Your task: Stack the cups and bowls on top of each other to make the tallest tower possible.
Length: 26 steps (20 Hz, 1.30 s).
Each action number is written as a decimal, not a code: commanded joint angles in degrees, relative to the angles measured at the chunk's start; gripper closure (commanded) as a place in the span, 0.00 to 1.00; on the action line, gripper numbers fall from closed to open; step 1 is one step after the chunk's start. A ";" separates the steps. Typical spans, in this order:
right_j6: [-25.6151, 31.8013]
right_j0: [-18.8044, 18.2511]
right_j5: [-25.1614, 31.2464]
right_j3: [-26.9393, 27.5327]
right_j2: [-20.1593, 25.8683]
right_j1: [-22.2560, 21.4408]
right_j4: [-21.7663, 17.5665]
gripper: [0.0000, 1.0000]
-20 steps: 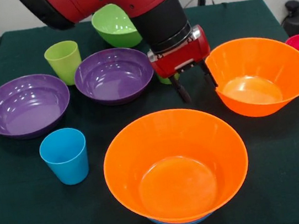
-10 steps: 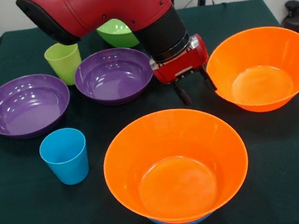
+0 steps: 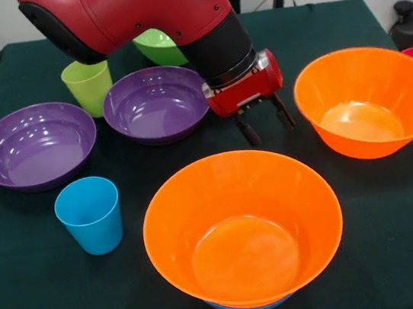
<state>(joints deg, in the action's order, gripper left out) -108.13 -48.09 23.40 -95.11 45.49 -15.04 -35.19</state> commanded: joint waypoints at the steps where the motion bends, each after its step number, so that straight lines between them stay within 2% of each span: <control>1: 7.02 0.82 5.70 -0.71 -2.41 0.50 -1.93 0.00; 4: 6.62 1.06 6.72 -0.96 -2.04 -0.77 -1.08 0.00; 10: 2.98 1.30 7.68 -5.15 -1.40 -6.13 1.43 0.00; 17: -3.96 2.80 6.24 -15.46 -0.67 -16.55 5.88 0.00; 19: -4.46 3.47 6.66 -16.54 -0.86 -18.50 7.14 0.00; 22: -5.53 4.37 5.48 -17.68 -1.07 -19.51 9.06 0.00; 26: -6.33 6.52 1.12 -17.14 -2.13 -16.53 9.82 0.00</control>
<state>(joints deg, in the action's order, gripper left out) -108.13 -45.10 23.39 -108.59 45.51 -31.70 -26.68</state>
